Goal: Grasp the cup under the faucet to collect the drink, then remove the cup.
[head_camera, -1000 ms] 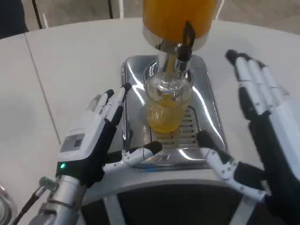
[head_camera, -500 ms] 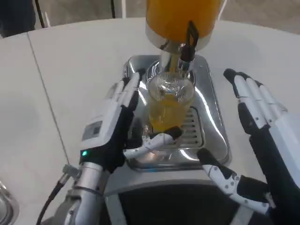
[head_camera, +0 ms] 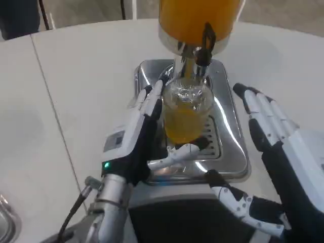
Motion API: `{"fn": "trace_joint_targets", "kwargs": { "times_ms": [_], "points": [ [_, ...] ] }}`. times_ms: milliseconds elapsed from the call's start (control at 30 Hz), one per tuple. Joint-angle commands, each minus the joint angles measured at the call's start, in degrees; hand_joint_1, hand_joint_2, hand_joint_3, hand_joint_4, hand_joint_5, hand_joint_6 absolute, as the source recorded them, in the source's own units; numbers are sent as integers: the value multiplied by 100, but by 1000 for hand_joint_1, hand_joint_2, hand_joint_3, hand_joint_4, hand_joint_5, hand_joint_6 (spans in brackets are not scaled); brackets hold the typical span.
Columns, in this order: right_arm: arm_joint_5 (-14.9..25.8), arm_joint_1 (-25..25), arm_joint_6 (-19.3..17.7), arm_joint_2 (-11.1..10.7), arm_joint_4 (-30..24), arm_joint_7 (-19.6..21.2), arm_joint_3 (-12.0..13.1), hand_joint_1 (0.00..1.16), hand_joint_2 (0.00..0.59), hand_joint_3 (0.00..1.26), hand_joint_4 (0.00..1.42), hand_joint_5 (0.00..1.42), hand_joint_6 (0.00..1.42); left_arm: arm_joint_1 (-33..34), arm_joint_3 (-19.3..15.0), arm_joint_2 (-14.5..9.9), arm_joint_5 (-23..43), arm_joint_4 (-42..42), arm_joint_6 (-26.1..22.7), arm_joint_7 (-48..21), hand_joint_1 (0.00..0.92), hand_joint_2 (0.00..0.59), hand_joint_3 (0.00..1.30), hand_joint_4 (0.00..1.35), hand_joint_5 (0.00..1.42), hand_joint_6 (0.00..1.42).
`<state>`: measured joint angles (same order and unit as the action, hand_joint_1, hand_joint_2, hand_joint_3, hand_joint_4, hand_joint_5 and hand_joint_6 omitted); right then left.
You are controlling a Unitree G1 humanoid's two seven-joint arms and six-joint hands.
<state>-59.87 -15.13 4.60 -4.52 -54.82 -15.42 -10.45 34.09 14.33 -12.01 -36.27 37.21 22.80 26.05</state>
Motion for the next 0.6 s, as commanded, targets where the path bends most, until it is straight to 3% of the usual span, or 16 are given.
{"fn": "trace_joint_targets", "kwargs": {
  "times_ms": [33,367,600],
  "points": [
    [-81,-117,-54,60,-13,-58,-65,622,362,0,0,14,126,184,42,118,64,221,35,161,271,68,0,0,16,32],
    [-153,-114,-17,205,-31,-230,-130,622,361,0,0,14,128,407,119,299,20,598,-99,422,274,74,0,0,43,55],
    [-144,-41,35,288,-33,-341,-67,616,356,0,0,21,129,498,238,411,-86,826,-234,685,327,83,0,0,94,105]
  ]
}}
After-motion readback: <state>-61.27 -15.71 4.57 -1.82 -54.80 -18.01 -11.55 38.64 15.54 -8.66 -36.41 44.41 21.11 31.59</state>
